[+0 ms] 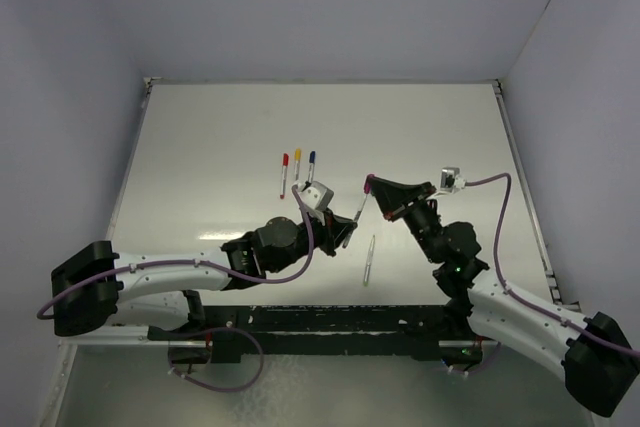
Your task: Insert the pens into the pen caps
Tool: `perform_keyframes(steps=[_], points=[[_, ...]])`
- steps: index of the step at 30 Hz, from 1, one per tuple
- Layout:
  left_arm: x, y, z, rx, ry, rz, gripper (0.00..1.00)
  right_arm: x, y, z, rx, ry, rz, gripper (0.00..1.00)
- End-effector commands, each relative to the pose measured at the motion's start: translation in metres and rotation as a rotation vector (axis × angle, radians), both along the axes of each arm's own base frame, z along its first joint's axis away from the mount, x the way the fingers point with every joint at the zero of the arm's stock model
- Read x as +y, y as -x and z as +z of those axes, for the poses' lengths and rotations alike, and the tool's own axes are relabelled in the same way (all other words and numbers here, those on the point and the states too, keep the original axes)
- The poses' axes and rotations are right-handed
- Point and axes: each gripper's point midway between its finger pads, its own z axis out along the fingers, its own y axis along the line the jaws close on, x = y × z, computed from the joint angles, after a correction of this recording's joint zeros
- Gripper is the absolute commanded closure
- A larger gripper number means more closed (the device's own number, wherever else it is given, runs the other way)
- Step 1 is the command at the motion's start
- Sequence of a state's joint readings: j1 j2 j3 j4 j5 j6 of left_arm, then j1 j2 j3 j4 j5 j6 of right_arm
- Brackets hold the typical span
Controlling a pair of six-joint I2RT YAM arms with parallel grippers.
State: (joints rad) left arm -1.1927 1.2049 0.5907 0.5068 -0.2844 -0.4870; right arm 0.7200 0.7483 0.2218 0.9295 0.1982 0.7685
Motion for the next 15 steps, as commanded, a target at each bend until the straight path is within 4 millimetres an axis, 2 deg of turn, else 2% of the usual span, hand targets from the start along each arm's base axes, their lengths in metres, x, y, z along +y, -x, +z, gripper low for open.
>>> perform_keyframes(steps=[1,10,15], points=[[-0.004,-0.001,0.017,-0.021,0.056,0.004,1.00,0.003,0.005,0.017,-0.046,-0.056,0.028,1.00],[0.002,-0.007,0.022,-0.029,0.079,0.051,1.00,0.005,0.010,0.010,-0.032,-0.062,0.057,1.00],[-0.002,-0.010,0.025,-0.039,0.084,0.051,1.00,0.009,0.012,0.004,-0.015,-0.055,0.082,1.00]])
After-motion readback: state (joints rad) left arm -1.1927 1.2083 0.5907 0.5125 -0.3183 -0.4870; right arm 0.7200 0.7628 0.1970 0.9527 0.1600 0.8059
